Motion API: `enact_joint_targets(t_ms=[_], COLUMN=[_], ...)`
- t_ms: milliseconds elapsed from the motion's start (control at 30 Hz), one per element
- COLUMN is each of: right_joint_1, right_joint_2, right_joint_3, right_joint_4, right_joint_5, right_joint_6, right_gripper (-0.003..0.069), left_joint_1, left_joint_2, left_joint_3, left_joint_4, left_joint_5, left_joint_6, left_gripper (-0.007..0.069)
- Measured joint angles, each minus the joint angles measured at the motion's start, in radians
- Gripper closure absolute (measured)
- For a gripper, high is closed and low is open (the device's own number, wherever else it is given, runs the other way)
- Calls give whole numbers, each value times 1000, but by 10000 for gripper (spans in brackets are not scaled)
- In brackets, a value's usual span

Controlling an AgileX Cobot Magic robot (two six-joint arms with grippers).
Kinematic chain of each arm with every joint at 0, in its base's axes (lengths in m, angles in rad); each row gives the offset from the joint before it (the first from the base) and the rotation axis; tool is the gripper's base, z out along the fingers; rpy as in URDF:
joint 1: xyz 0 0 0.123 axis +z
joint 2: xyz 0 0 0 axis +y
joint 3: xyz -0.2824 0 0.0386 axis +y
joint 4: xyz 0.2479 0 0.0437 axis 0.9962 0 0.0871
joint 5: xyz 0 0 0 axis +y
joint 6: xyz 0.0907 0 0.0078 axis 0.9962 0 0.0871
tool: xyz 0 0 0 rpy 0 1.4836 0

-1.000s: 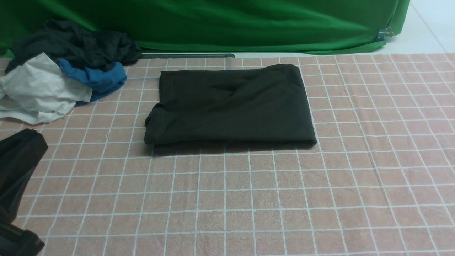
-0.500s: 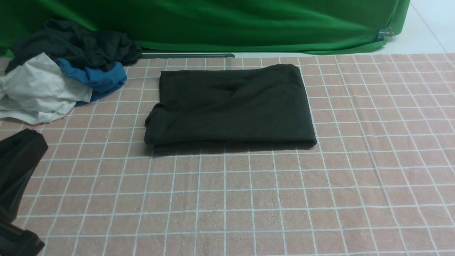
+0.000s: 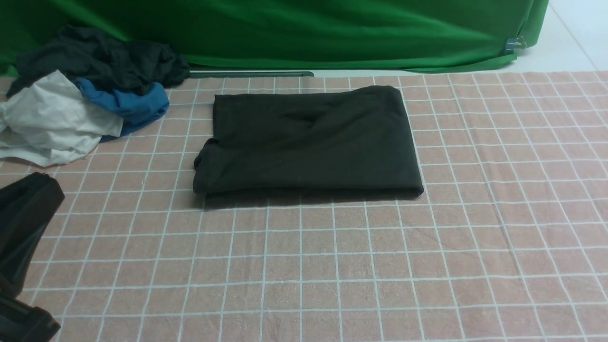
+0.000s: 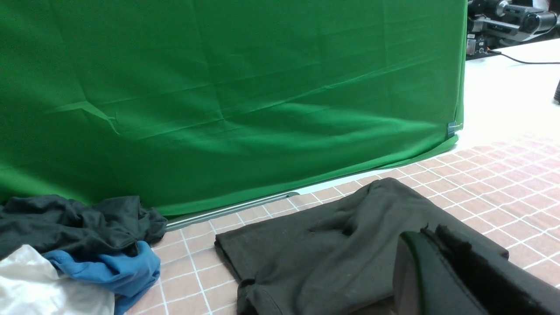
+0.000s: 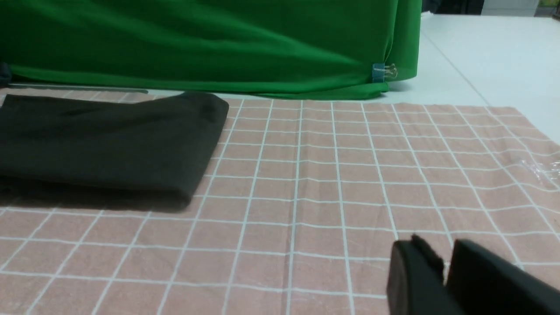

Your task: Fold a long-sleeved shirt over a pink coffee tablecloth.

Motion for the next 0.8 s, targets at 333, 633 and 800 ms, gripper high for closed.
enact_joint_targets(t_ms=[333,633,800], right_joint_1=[-1,-1,-1], right_joint_2=[0,0,0], right_joint_3=[0,0,0], right_joint_4=[0,0,0], right_joint_5=[-1,-1,-1], right_joint_6=[0,0,0], right_gripper=[499,477,468], left_joint_1=[0,4,116], left_joint_2=[1,-1,-60], left_joint_3=[0,7,107], left_joint_4=[0,59,195], left_joint_5=[0,-12,-143], left_joint_6=[0,-3,-77], left_gripper=[607,607,607])
